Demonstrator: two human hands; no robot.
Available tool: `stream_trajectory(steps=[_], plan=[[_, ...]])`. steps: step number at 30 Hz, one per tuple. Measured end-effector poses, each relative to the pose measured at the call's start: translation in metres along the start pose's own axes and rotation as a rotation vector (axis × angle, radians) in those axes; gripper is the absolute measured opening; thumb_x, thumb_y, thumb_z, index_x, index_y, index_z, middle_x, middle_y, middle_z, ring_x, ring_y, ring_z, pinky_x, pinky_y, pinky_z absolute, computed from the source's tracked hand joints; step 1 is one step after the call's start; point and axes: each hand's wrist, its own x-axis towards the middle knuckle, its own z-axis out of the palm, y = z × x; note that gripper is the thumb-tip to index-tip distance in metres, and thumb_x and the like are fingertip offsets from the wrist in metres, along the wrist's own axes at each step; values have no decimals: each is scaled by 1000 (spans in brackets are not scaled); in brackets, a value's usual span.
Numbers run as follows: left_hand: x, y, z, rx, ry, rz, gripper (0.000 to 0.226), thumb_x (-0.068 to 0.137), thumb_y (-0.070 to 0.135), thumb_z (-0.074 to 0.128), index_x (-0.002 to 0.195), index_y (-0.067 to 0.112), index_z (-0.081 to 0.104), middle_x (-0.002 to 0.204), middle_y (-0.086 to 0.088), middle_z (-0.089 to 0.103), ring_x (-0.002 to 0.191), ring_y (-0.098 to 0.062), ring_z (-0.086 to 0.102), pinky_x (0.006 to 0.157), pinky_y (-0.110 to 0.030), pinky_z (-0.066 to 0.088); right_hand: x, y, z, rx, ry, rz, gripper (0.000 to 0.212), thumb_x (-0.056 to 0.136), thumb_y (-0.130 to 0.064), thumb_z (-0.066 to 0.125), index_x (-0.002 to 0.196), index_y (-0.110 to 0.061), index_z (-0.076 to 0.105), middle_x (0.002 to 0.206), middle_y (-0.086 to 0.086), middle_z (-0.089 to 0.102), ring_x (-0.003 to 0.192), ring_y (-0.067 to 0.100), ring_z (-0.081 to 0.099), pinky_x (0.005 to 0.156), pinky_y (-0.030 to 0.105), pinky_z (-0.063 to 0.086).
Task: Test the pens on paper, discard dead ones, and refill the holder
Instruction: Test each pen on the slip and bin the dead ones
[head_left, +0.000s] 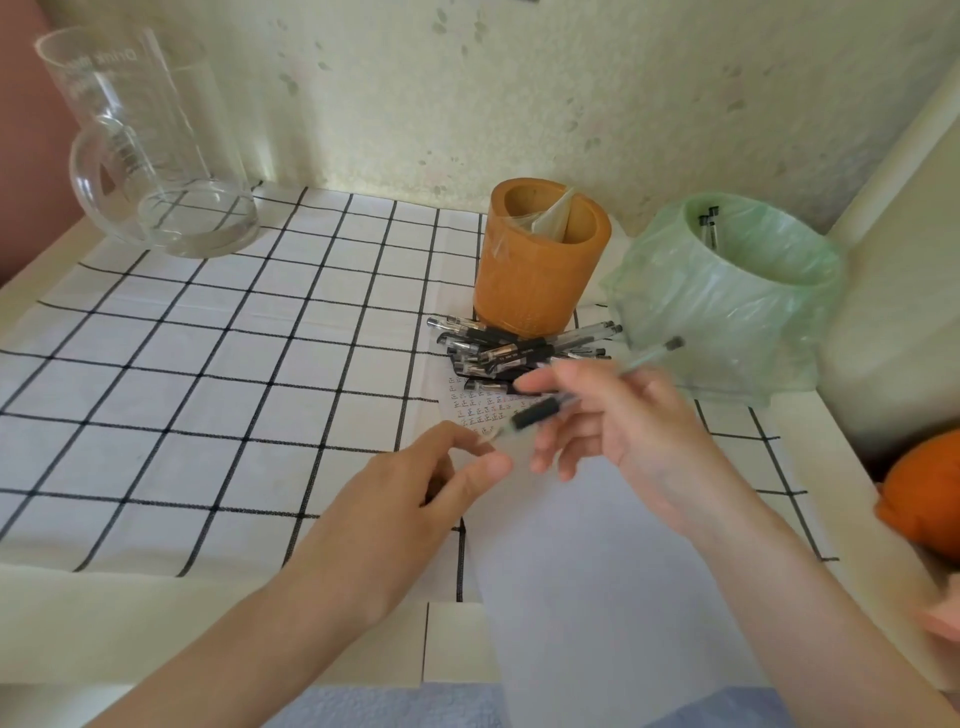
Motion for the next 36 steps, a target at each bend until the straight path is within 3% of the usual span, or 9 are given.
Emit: stream_trajectory(steps=[3,5,8,11,18,21,24,30,36], plan=[[-2,-5,1,198,4,74,34,81,62,41,111,47,48,61,9,47,62,-4,47,56,-16,37,3,-8,-24,102,119,67,37,98,-28,38,94,-6,69,81,17,74,76,29,73,50,27,54],[-3,-7,2,286,-9,122,38,84,55,46,122,52,41,67,10,47,67,-5,48,63,-15,40,5,-9,-33,86,208,52,31,90,-33,52,93,-7,68,82,14,74,78,26,73,48,25,52],[-2,-11,5,423,-47,160,53,83,61,45,133,52,31,74,16,40,72,-5,44,65,-15,37,8,2,-33,-46,356,10,21,73,-28,73,75,-9,65,58,4,65,55,19,64,37,21,37],[0,-13,7,508,-51,179,58,81,65,43,135,50,29,74,17,35,75,-5,40,63,-16,30,16,18,-27,-135,444,-51,23,77,-16,76,66,-11,57,44,2,52,39,16,48,34,19,27],[1,-12,7,559,-63,180,59,83,64,41,138,50,24,77,17,33,79,-4,37,56,-12,29,30,41,-18,-158,448,-146,19,86,-15,68,76,-2,60,49,7,59,38,17,55,35,15,30],[1,-13,7,563,-66,187,59,83,64,41,138,49,24,75,17,32,78,-4,36,55,-9,28,33,45,-18,-183,472,-196,25,83,-18,72,68,-2,59,47,7,55,38,17,50,41,19,38],[1,-13,8,566,-75,191,59,83,63,42,138,48,25,74,17,31,78,-4,36,54,-10,28,35,49,-17,-248,525,-238,37,78,-26,76,58,-7,51,46,11,46,43,19,40,47,27,33],[2,-14,8,563,-71,188,60,83,64,43,138,48,26,74,16,32,77,-4,37,55,-10,28,41,56,-17,-315,611,-285,39,84,-12,68,53,-7,43,41,-9,33,44,8,28,46,20,25],[2,-14,8,561,-75,178,60,82,64,43,138,48,26,77,15,34,78,-3,38,56,-13,28,44,61,-19,-350,605,-311,35,84,-6,64,55,-4,44,41,-8,32,44,6,27,46,17,24]])
